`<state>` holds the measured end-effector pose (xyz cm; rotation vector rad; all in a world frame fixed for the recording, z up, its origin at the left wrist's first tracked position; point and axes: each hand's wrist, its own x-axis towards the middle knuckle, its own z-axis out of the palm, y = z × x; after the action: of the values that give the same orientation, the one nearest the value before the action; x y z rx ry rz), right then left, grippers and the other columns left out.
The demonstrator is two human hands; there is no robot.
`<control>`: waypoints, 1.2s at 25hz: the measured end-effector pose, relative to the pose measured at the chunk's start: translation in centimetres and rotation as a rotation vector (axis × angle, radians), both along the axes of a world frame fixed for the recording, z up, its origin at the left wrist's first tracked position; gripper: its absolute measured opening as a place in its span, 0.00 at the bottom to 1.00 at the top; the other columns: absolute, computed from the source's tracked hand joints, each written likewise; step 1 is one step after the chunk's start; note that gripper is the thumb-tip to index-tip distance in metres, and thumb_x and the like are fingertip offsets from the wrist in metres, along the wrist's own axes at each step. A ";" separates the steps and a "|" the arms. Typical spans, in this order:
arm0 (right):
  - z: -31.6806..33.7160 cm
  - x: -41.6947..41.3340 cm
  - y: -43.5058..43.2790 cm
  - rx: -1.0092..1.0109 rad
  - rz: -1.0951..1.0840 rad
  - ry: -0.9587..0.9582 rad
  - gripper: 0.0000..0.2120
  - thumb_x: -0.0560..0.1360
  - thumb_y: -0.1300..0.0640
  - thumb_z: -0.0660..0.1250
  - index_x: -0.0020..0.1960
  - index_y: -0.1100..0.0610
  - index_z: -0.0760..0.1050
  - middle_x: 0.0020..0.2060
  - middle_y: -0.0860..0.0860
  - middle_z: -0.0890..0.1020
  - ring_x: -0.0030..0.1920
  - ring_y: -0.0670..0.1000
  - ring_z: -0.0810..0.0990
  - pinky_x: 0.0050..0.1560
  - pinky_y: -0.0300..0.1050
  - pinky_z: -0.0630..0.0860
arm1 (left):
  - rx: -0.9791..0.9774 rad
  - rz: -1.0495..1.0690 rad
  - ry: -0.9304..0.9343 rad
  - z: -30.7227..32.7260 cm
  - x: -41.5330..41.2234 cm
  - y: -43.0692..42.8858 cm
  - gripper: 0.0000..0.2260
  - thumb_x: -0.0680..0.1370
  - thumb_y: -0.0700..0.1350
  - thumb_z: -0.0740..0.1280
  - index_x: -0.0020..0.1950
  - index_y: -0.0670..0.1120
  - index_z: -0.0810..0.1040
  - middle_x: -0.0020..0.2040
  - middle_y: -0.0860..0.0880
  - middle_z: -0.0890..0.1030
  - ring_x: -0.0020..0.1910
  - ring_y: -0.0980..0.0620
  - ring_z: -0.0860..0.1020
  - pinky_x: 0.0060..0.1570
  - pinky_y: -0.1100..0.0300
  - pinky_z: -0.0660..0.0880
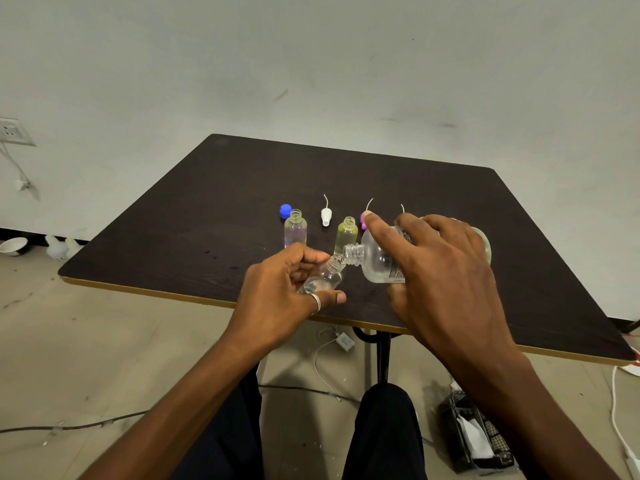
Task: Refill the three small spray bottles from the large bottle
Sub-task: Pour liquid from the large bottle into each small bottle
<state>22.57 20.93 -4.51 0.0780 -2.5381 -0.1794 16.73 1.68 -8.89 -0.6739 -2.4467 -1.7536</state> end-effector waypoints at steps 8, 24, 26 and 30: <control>-0.1 -0.1 0.0 0.008 0.002 0.017 0.43 0.57 0.58 0.82 0.70 0.52 0.72 0.57 0.59 0.81 0.57 0.65 0.78 0.57 0.66 0.73 | -0.001 0.000 0.001 -0.1 -0.1 0.0 0.23 0.63 0.47 0.82 0.55 0.53 0.80 0.48 0.60 0.83 0.48 0.66 0.82 0.45 0.73 0.77; -0.1 -0.2 -0.1 0.016 0.000 0.022 0.43 0.57 0.57 0.82 0.70 0.52 0.72 0.57 0.59 0.81 0.57 0.65 0.79 0.57 0.66 0.73 | 0.000 0.000 0.009 -0.2 -0.2 0.0 0.23 0.62 0.47 0.82 0.54 0.53 0.80 0.48 0.60 0.83 0.48 0.65 0.82 0.46 0.72 0.77; -0.2 -0.2 -0.1 0.014 0.003 0.029 0.43 0.56 0.57 0.83 0.69 0.52 0.73 0.56 0.59 0.81 0.56 0.66 0.79 0.57 0.66 0.73 | 0.000 -0.001 0.011 -0.2 -0.1 0.0 0.22 0.62 0.48 0.81 0.54 0.54 0.80 0.48 0.61 0.83 0.48 0.66 0.82 0.46 0.73 0.77; -0.2 -0.2 -0.1 0.009 0.002 0.020 0.43 0.57 0.57 0.82 0.70 0.52 0.72 0.57 0.59 0.81 0.57 0.65 0.78 0.58 0.66 0.73 | -0.004 0.002 0.012 -0.2 -0.1 0.0 0.22 0.62 0.47 0.82 0.54 0.54 0.80 0.48 0.61 0.83 0.48 0.66 0.82 0.45 0.74 0.76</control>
<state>22.40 20.83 -4.69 0.0816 -2.5175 -0.1903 16.63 1.71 -9.07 -0.6804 -2.4423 -1.7396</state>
